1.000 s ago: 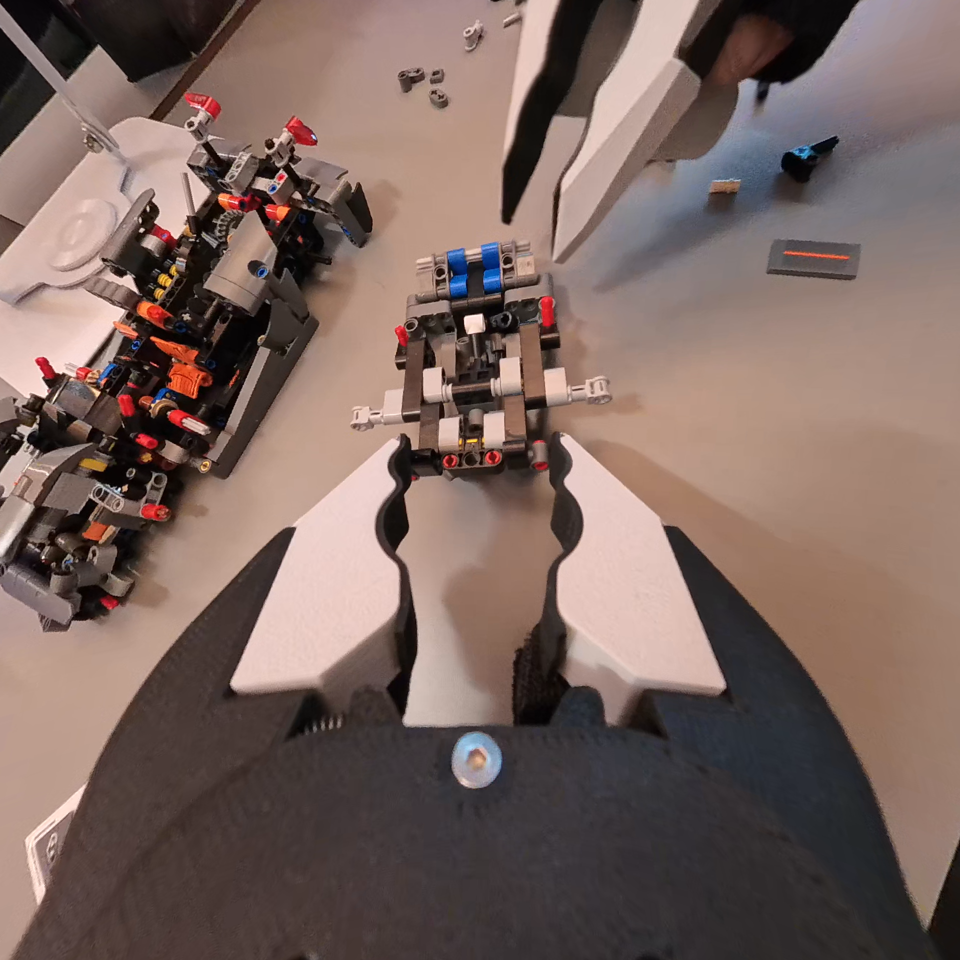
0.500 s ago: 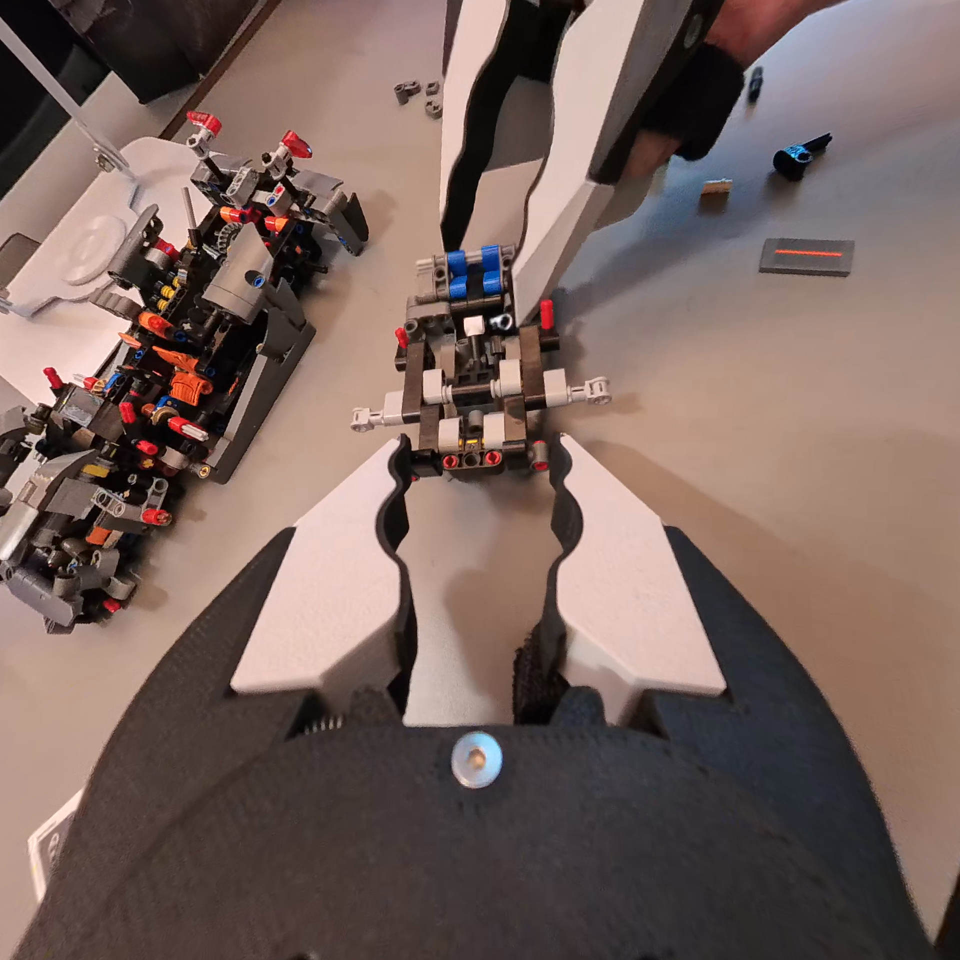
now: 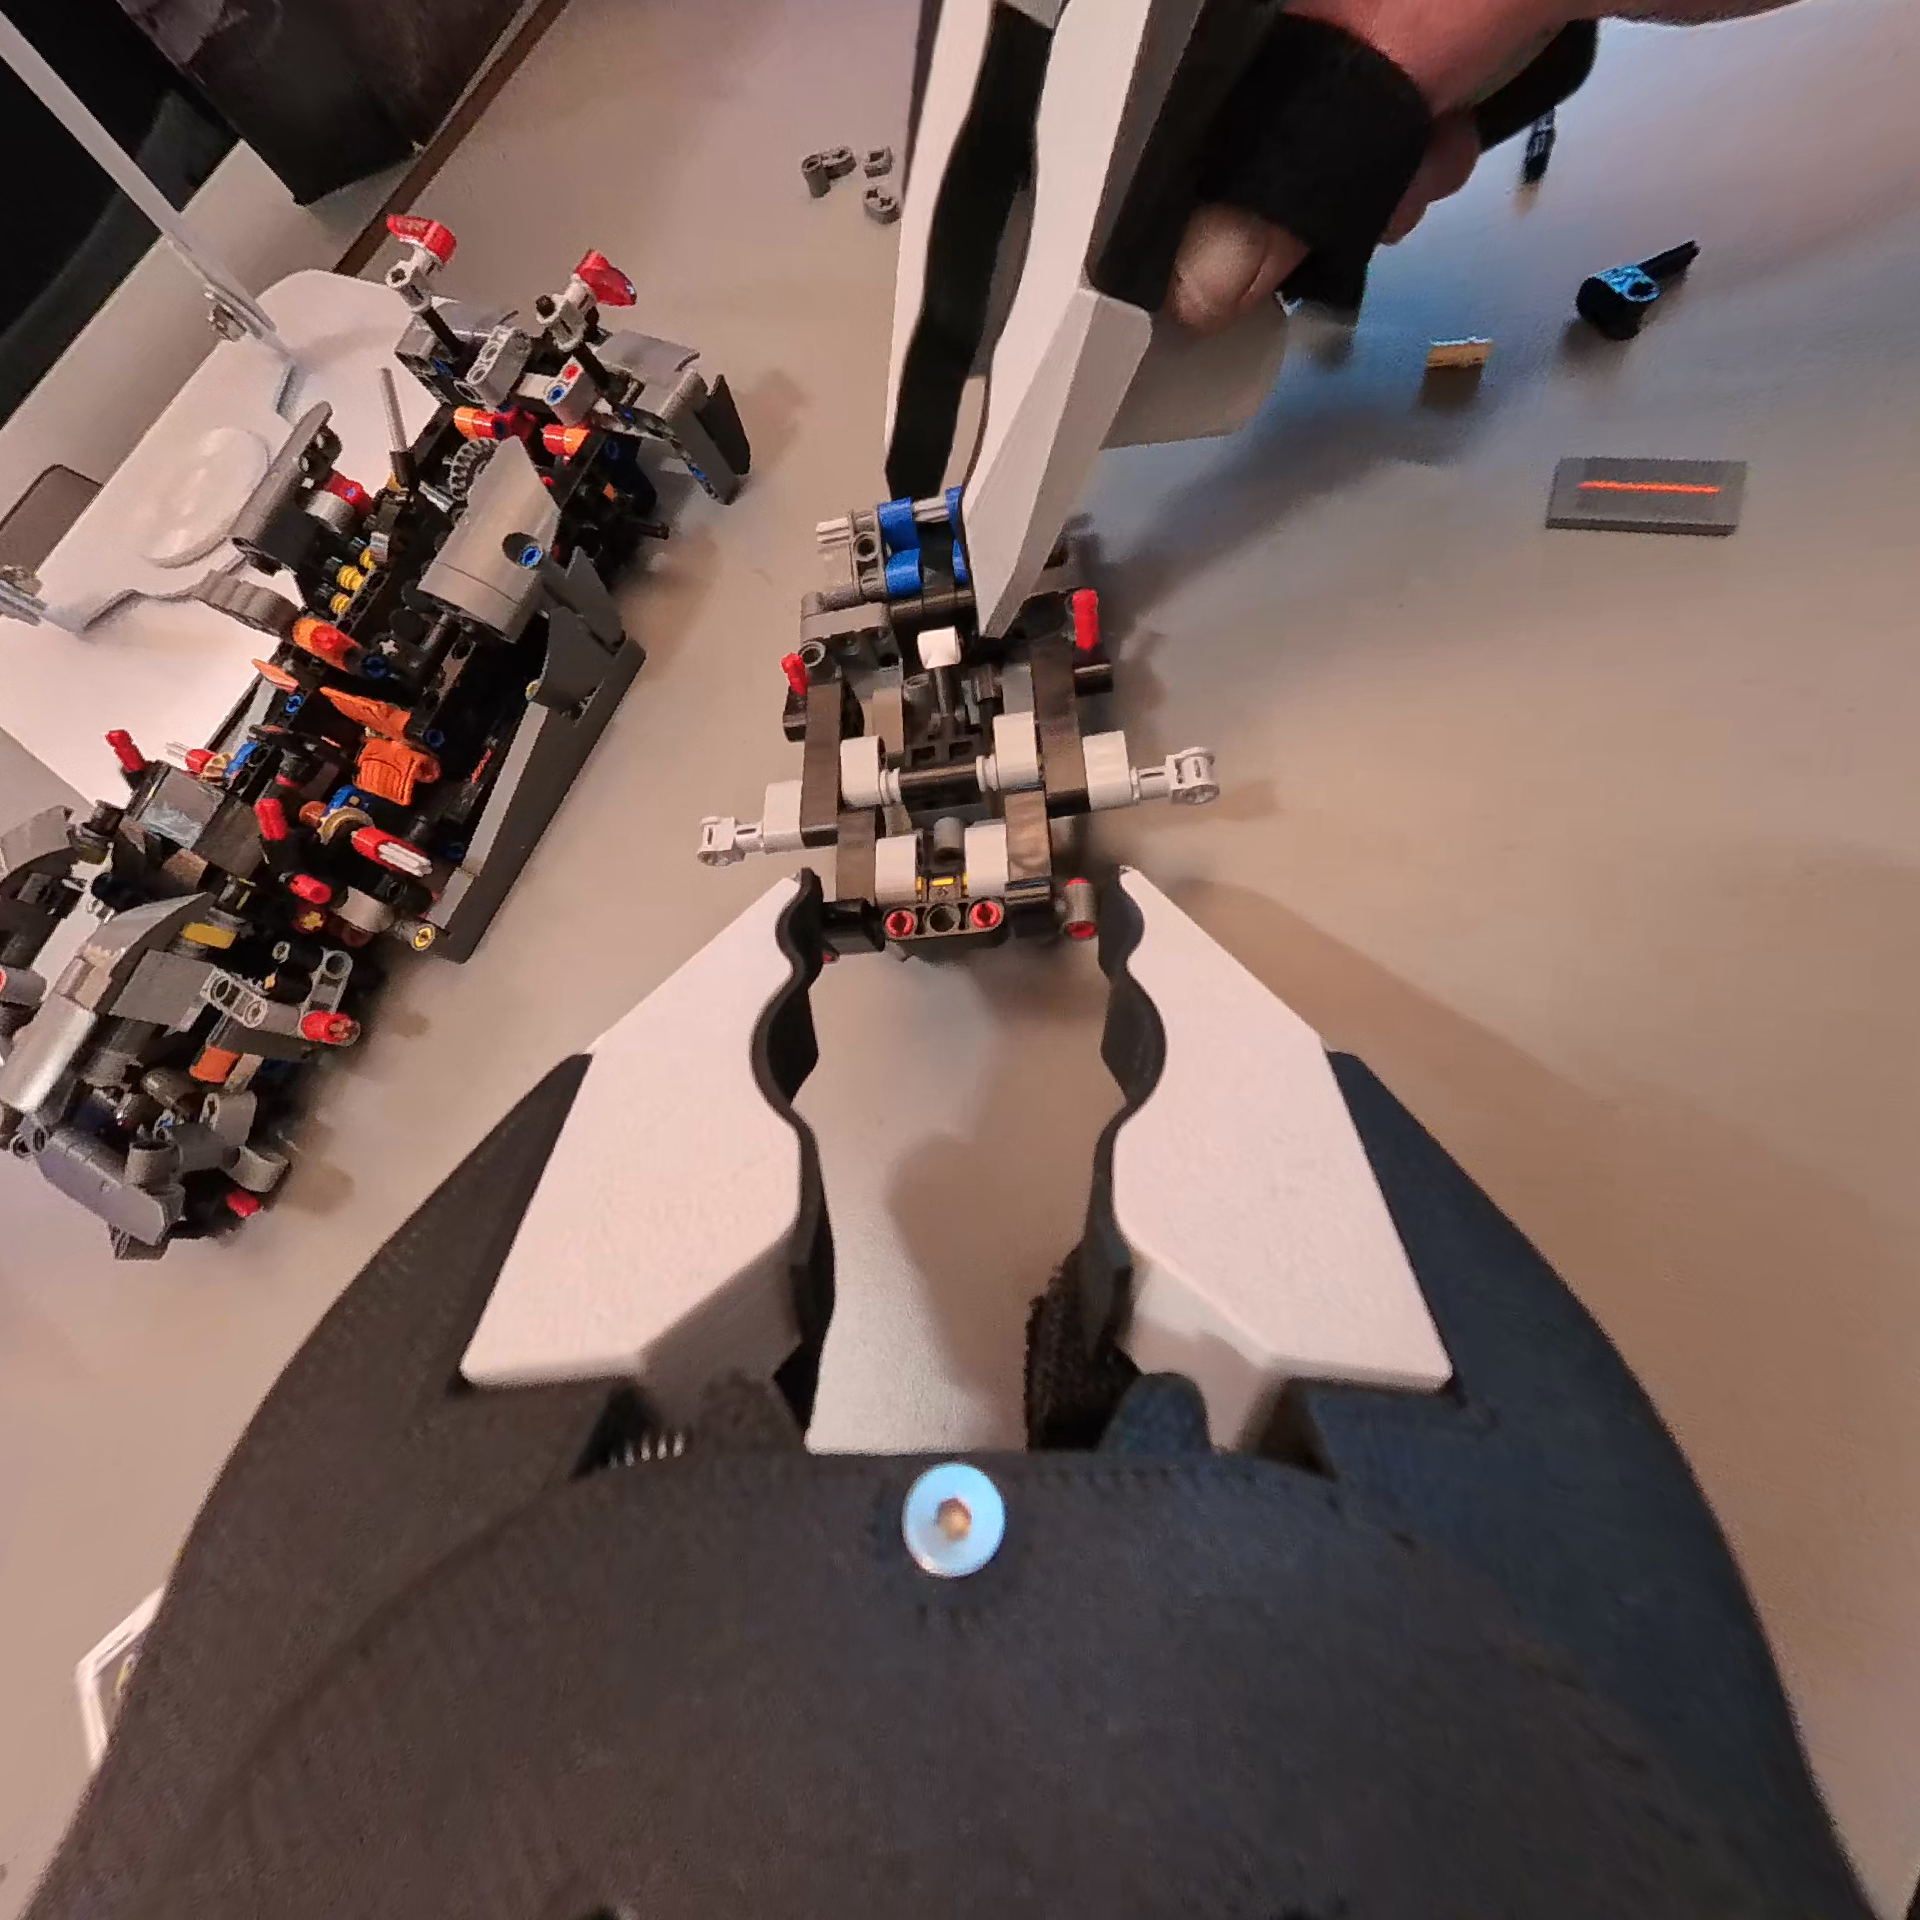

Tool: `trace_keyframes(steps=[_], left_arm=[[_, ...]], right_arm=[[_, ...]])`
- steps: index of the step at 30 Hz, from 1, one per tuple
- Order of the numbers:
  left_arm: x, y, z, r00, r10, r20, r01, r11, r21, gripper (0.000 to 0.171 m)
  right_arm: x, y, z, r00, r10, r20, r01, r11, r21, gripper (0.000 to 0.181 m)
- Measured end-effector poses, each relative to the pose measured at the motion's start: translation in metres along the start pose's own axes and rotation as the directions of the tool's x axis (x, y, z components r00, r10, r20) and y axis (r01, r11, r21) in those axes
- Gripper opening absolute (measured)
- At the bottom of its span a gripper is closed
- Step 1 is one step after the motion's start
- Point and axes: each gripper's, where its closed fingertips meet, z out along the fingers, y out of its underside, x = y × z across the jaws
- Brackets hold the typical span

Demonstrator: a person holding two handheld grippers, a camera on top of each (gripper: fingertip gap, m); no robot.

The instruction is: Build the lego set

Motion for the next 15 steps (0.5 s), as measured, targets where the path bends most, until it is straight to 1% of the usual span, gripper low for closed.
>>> trace_keyframes(steps=[4, 7, 9, 11, 15], left_arm=[[0.0, 0.0, 0.001, 1.0, -0.001, 0.005, 0.001, 1.0, 0.002, 0.051], [0.001, 0.002, 0.001, 1.0, -0.004, 0.001, 0.004, 1.0, -0.001, 0.051], [0.001, 0.002, 0.001, 1.0, -0.002, 0.001, 0.002, 1.0, -0.003, 0.051], [0.001, 0.001, 0.0, 1.0, 0.0, -0.002, 0.0, 1.0, -0.001, 0.051], [0.001, 0.001, 0.002, 1.0, 0.002, -0.006, -0.002, 1.0, -0.003, 0.051]], right_arm=[[-0.002, 0.0, -0.003, 1.0, 0.016, 0.026, -0.017, 1.0, 0.01, 0.046], [-0.007, -0.005, -0.023, 0.996, 0.038, 0.085, -0.044, 0.996, 0.072, 0.048], [-0.003, -0.01, -0.051, 0.996, 0.026, 0.084, -0.037, 0.991, 0.129, 0.048], [0.004, -0.01, -0.084, 0.998, 0.006, 0.056, -0.016, 0.984, 0.176, 0.047], [0.033, 0.005, -0.146, 0.995, 0.01, -0.095, 0.01, 0.978, 0.208, 0.041]])
